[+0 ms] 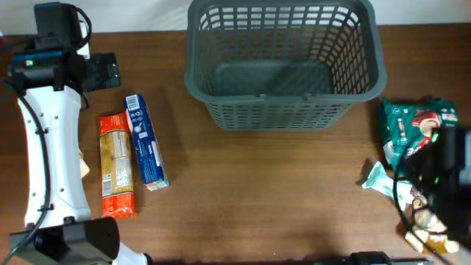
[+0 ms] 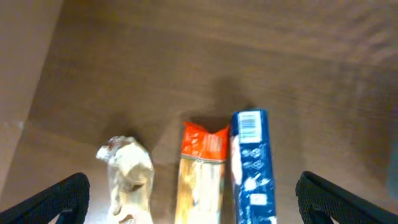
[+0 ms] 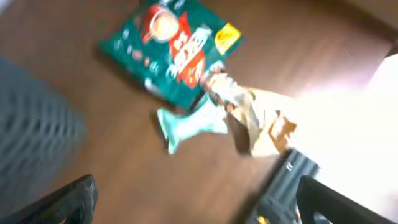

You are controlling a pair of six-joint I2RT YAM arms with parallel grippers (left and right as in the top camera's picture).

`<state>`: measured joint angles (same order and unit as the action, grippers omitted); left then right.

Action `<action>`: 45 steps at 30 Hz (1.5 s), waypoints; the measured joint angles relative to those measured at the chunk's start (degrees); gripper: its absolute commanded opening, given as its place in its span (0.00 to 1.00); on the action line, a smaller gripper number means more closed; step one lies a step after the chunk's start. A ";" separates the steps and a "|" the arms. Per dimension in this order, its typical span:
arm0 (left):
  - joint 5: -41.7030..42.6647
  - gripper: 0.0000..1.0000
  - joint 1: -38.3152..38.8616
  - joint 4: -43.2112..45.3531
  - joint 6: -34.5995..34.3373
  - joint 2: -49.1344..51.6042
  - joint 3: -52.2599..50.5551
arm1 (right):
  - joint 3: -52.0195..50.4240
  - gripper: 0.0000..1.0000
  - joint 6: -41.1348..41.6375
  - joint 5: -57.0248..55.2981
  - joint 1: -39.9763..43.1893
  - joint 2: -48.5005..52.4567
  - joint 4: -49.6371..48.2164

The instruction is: Pack container

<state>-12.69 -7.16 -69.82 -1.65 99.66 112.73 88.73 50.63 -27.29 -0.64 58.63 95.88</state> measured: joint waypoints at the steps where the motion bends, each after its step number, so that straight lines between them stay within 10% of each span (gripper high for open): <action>1: 1.31 0.99 0.00 1.42 0.63 0.00 0.00 | -5.60 0.99 1.79 -0.98 0.02 -2.69 -2.56; 7: 4.55 0.99 0.00 2.40 2.12 0.00 -0.02 | -29.94 0.99 2.95 -8.96 0.02 -4.66 -27.28; 12: 6.03 0.99 0.00 1.40 3.23 0.00 0.00 | -34.64 0.99 -17.70 -0.33 4.17 0.57 -54.29; 27: 8.90 0.99 0.07 -3.10 5.35 0.00 0.00 | -34.75 0.99 -44.83 38.58 53.66 18.01 -61.94; 37: 10.84 0.99 0.07 -4.70 5.35 0.00 0.00 | -35.26 0.99 -62.27 49.70 58.60 21.40 -89.74; 45: 10.84 0.99 0.07 -5.97 5.35 0.00 0.00 | -35.10 0.99 -65.66 58.66 58.62 41.38 -92.94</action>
<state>-1.85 -7.09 -75.79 3.70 99.66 112.73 53.63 -15.03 31.38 57.98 100.01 2.94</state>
